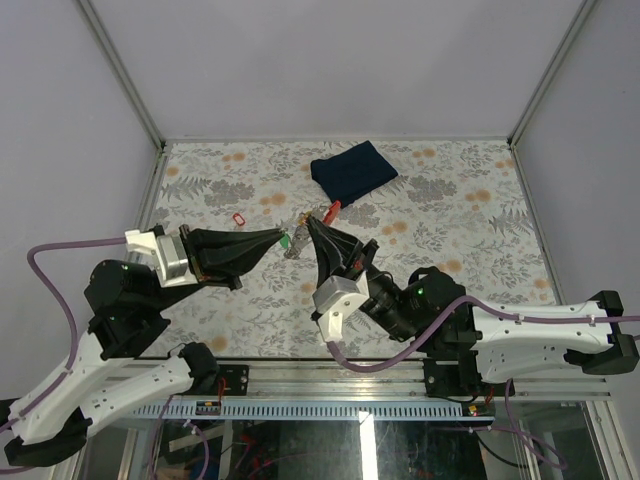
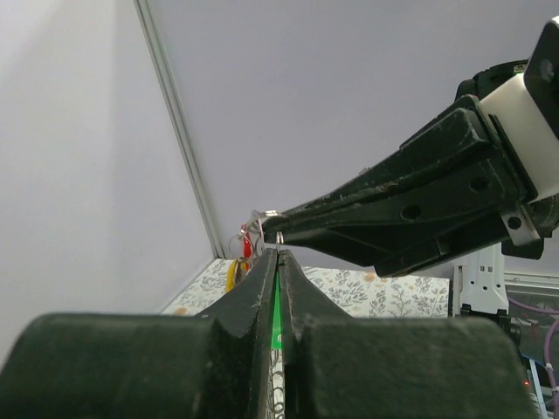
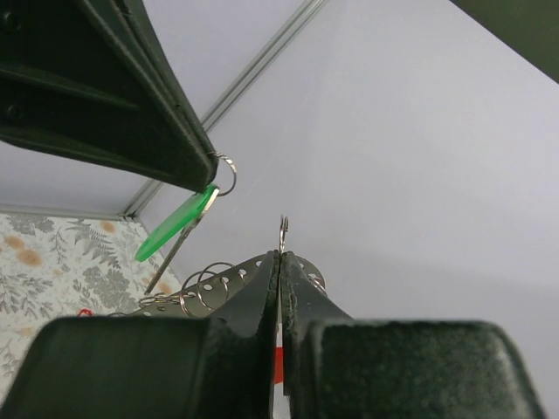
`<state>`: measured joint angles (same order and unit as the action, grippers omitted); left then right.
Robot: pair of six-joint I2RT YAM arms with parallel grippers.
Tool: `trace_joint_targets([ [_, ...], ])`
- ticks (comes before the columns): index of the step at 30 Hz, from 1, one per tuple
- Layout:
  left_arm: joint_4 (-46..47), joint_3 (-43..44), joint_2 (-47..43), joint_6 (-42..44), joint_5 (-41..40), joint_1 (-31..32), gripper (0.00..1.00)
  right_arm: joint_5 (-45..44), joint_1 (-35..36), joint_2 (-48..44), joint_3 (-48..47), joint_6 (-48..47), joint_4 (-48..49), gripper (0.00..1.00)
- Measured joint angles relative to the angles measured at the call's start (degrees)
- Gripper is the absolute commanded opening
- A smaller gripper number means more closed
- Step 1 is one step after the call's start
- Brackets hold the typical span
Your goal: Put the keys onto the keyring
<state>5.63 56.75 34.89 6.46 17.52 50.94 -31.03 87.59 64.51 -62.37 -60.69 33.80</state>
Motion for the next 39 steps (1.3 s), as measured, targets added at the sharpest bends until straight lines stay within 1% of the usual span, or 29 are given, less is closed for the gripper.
trace_joint_targets([
  [12,-1.6,0.8,-0.2,2.1,1.8,0.0,0.0,0.8,0.1,0.0,0.0,-2.2,0.8,0.0],
  [21,-2.1,1.6,-0.2,3.3,3.1,0.0,0.0,5.6,0.1,0.0,0.8,-6.1,1.9,0.0],
  [25,-2.5,1.6,-0.2,3.5,3.1,0.0,0.0,6.2,0.1,0.0,0.5,-6.4,0.5,0.0],
  [28,-2.9,1.6,-0.2,3.6,3.1,0.0,0.0,5.3,0.2,0.2,-3.4,-1.4,-7.2,0.0],
  [32,-3.1,1.6,-0.3,3.7,3.1,0.0,0.0,2.0,0.2,1.8,-16.2,9.4,-22.8,0.0],
  [36,-3.1,1.6,-0.9,3.7,3.0,0.0,0.0,-1.0,0.2,3.2,-26.9,18.3,-35.5,0.0],
  [39,-3.1,1.6,-1.0,3.7,2.8,0.0,0.0,-3.5,0.2,5.9,-35.1,24.4,-44.9,0.0],
])
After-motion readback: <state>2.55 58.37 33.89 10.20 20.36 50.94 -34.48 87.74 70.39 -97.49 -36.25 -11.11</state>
